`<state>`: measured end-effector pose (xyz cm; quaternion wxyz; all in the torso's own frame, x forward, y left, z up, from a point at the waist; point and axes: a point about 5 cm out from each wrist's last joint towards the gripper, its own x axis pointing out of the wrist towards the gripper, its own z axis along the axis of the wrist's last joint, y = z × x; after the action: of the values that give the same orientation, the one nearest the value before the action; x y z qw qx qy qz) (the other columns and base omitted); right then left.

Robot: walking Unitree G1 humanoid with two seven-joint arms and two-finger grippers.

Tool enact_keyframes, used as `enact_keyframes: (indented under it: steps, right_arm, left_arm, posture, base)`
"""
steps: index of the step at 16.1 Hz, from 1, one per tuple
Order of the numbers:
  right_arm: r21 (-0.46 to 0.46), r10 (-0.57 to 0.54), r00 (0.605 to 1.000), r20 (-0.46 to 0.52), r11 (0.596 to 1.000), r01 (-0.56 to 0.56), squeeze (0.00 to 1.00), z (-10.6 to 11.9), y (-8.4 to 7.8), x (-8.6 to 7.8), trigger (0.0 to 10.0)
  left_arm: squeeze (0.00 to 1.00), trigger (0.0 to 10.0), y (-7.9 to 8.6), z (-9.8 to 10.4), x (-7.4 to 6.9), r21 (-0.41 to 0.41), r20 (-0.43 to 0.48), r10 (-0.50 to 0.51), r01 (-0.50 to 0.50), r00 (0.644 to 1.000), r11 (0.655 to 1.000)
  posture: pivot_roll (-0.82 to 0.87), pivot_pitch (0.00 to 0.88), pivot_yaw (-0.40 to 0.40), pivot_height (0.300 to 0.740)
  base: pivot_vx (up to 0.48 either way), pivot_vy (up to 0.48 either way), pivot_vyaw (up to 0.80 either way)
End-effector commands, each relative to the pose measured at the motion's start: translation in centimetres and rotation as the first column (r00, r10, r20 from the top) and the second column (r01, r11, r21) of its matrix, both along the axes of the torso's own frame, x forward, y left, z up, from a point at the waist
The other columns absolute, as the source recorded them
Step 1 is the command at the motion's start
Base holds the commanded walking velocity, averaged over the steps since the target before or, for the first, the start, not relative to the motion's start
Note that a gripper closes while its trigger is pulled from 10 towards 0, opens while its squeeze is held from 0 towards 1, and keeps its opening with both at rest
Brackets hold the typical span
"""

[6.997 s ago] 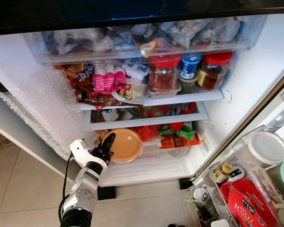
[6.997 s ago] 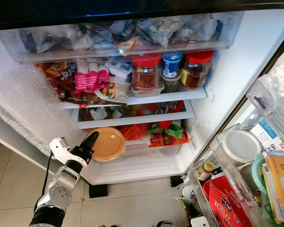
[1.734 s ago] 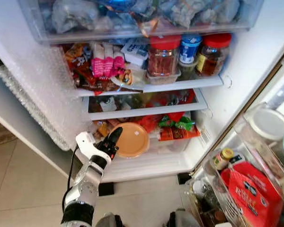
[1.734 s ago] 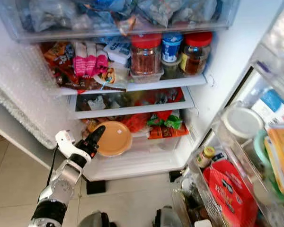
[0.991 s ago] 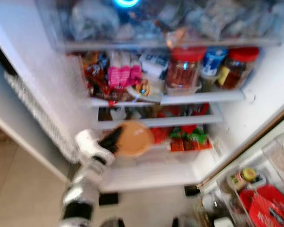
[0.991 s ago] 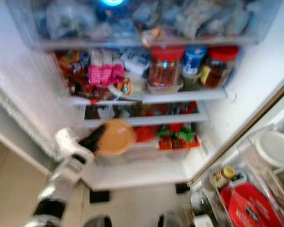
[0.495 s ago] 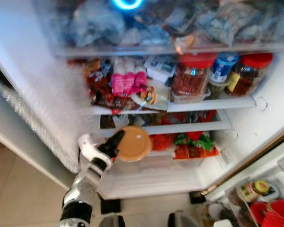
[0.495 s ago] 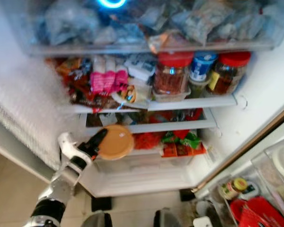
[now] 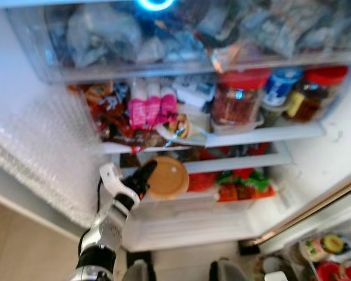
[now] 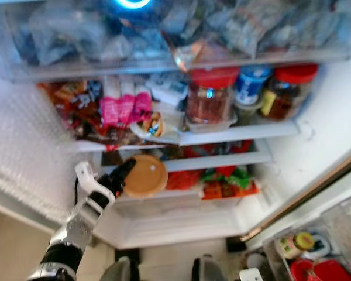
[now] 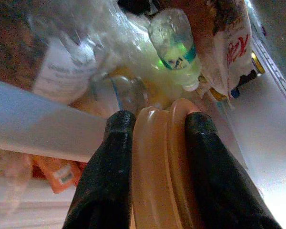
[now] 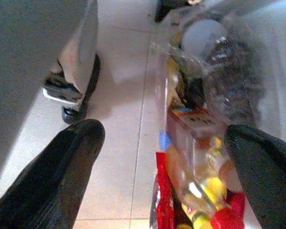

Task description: Restocking fridge

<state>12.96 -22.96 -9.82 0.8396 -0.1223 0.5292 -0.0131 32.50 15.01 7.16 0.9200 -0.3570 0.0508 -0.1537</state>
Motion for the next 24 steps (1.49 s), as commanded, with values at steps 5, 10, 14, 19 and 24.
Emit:
enact_keyframes:
  steps: [5,10,14,19,24]
  right_arm:
    - [-0.003,-0.011,0.999,-0.030,1.000,0.011,0.00,-0.3,-0.1,-0.9,10.0]
    - [-0.003,-0.005,1.000,-0.031,1.000,0.005,0.00,-0.3,-0.1,-0.8,10.0]
    - [-0.001,-0.004,1.000,-0.030,1.000,0.004,0.00,-0.3,-0.1,-0.9,10.0]
    - [-0.003,-0.004,1.000,-0.027,1.000,0.004,0.00,-0.3,-0.1,-0.9,10.0]
    - [-0.006,-0.002,1.000,-0.028,1.000,0.002,0.00,-0.2,-0.4,-1.0,10.0]
  left_arm:
    - [0.00,10.0,-0.3,-0.9,-0.5,0.006,-0.028,-0.010,0.010,1.000,1.000]
    - [0.00,10.0,-0.4,-0.9,-0.5,0.000,-0.027,-0.012,0.012,1.000,1.000]
    - [0.00,10.0,-0.3,-0.5,-0.5,-0.046,-0.014,-0.005,0.004,1.000,0.999]
    - [0.00,10.0,0.1,0.8,0.2,-0.165,0.020,0.040,-0.036,0.999,0.986]
    - [0.00,10.0,1.1,2.5,1.9,-0.114,0.080,0.110,-0.101,0.991,0.988]
  posture:
    - [-0.10,0.170,0.012,0.664]
    - [-0.10,0.168,0.010,0.664]
    - [-0.10,0.167,0.011,0.664]
    - [-0.11,0.173,0.006,0.664]
    - [-0.12,0.182,-0.008,0.664]
  base:
    - [0.000,-0.330,0.00]
    - [0.000,-0.310,0.00]
    - [0.000,0.000,0.00]
    - [0.000,0.000,0.00]
    - [0.000,0.000,0.00]
